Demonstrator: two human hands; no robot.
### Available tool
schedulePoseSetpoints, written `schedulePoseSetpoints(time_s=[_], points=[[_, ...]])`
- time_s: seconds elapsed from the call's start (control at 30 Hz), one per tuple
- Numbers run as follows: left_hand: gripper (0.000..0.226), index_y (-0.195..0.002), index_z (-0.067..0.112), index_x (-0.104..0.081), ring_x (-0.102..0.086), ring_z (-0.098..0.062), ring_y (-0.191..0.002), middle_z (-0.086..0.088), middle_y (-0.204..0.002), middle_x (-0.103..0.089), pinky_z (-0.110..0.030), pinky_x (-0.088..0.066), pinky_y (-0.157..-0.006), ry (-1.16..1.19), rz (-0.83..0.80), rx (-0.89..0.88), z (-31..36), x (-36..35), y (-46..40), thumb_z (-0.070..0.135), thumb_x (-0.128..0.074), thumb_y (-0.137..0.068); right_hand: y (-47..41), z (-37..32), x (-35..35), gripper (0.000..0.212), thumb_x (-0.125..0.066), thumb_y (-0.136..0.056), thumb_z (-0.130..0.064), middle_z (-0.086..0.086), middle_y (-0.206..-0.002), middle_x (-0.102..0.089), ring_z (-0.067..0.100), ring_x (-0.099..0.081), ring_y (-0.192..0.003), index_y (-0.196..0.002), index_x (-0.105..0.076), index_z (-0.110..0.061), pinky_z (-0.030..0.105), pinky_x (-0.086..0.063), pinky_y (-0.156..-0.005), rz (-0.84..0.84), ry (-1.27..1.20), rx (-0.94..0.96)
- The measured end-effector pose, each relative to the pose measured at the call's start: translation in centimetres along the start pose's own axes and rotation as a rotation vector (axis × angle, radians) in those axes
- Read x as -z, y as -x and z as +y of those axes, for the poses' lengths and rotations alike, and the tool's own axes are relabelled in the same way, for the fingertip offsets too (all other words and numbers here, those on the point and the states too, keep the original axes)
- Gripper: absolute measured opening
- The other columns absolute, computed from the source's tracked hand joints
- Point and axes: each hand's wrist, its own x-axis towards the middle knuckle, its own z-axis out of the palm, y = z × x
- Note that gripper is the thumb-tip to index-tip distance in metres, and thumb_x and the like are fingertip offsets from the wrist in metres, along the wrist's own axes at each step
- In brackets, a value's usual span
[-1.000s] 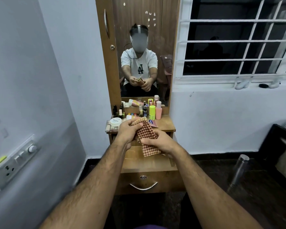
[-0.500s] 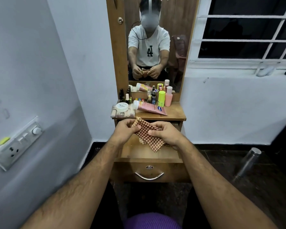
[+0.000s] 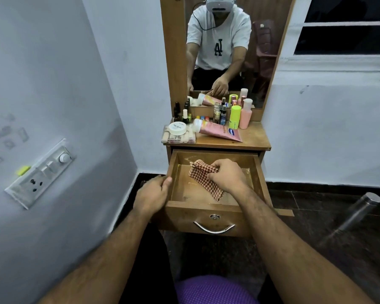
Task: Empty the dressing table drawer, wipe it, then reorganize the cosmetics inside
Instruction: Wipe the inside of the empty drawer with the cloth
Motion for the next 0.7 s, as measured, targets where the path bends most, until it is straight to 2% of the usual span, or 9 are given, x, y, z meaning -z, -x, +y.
schedulePoseSetpoints(time_s=[0.1, 0.2, 0.27, 0.37, 0.43, 0.57, 0.63, 0.7], points=[[0.054, -0.151, 0.029, -0.038, -0.026, -0.020, -0.148, 0.002, -0.158, -0.035, -0.045, -0.022, -0.120, -0.144, -0.075, -0.076, -0.1, -0.4, 0.0, 0.051, -0.022, -0.104, -1.1, -0.2, -1.5, 0.015, -0.074, -0.083, -0.031, -0.005, -0.094, -0.074, 0.012, -0.069, -0.087, -0.097, -0.073, -0.026, 0.037, -0.059, -0.077, 0.017, -0.046, -0.074], [0.062, -0.157, 0.031, -0.015, 0.001, -0.015, -0.152, 0.004, -0.165, -0.007, -0.045, -0.001, -0.123, -0.263, -0.213, -0.115, -0.2, -0.1, -0.7, 0.058, -0.014, -0.101, -2.1, -0.2, -2.7, 0.023, -0.078, -0.082, -0.028, 0.000, -0.098, -0.075, 0.015, -0.069, -0.088, -0.103, -0.074, -0.021, 0.036, -0.060, -0.076, -0.001, -0.108, -0.128], [0.068, -0.158, 0.029, -0.004, 0.011, -0.013, -0.151, 0.005, -0.165, 0.005, -0.043, 0.005, -0.123, -0.295, -0.286, -0.138, -0.2, 0.1, -1.3, 0.063, -0.010, -0.099, -2.7, -0.3, -3.4, 0.023, -0.079, -0.082, -0.025, 0.002, -0.098, -0.075, 0.014, -0.069, -0.085, -0.102, -0.075, -0.016, 0.029, -0.057, -0.066, -0.018, -0.176, -0.171], [0.075, -0.158, 0.025, -0.002, 0.012, -0.010, -0.150, 0.006, -0.165, 0.006, -0.040, 0.004, -0.123, -0.217, -0.313, -0.119, -0.2, 0.0, -1.9, 0.066, -0.007, -0.096, -3.7, -0.9, -4.5, 0.019, -0.080, -0.081, -0.026, 0.002, -0.094, -0.076, 0.014, -0.068, -0.082, -0.094, -0.076, -0.013, 0.023, -0.045, -0.055, -0.007, -0.253, -0.223], [0.079, -0.158, 0.023, -0.004, 0.011, -0.009, -0.150, 0.006, -0.165, 0.004, -0.041, 0.001, -0.123, -0.159, -0.325, -0.084, -0.3, -0.2, -2.0, 0.068, -0.005, -0.093, -4.8, -1.9, -5.3, 0.019, -0.079, -0.082, -0.028, 0.003, -0.095, -0.075, 0.015, -0.068, -0.083, -0.094, -0.076, -0.013, 0.022, -0.042, -0.054, 0.024, -0.268, -0.251], [0.093, -0.158, 0.023, -0.008, 0.010, -0.008, -0.150, 0.008, -0.165, 0.002, -0.041, 0.001, -0.123, -0.160, -0.363, -0.067, -0.2, -0.3, -1.8, 0.073, 0.005, -0.081, -6.9, -3.7, -7.5, 0.028, -0.077, -0.085, -0.021, 0.006, -0.112, -0.073, 0.020, -0.067, -0.102, -0.111, -0.073, -0.011, 0.019, -0.043, -0.071, 0.060, -0.282, -0.241], [0.095, -0.158, 0.023, -0.008, 0.010, -0.008, -0.150, 0.010, -0.165, 0.001, -0.042, 0.000, -0.123, -0.136, -0.359, -0.069, -0.2, -0.3, -1.6, 0.074, 0.006, -0.079, -7.2, -4.6, -8.6, 0.031, -0.074, -0.085, -0.012, 0.006, -0.119, -0.071, 0.019, -0.065, -0.109, -0.116, -0.072, -0.009, 0.015, -0.041, -0.077, 0.037, -0.315, -0.189], [0.094, -0.158, 0.024, -0.008, 0.011, -0.007, -0.150, 0.011, -0.165, 0.001, -0.041, 0.000, -0.123, -0.111, -0.360, -0.077, -0.4, -0.3, -1.5, 0.074, 0.005, -0.080, -7.5, -5.3, -9.6, 0.033, -0.070, -0.085, -0.004, 0.008, -0.123, -0.069, 0.022, -0.062, -0.115, -0.118, -0.071, -0.007, 0.017, -0.042, -0.089, -0.001, -0.365, -0.142]])
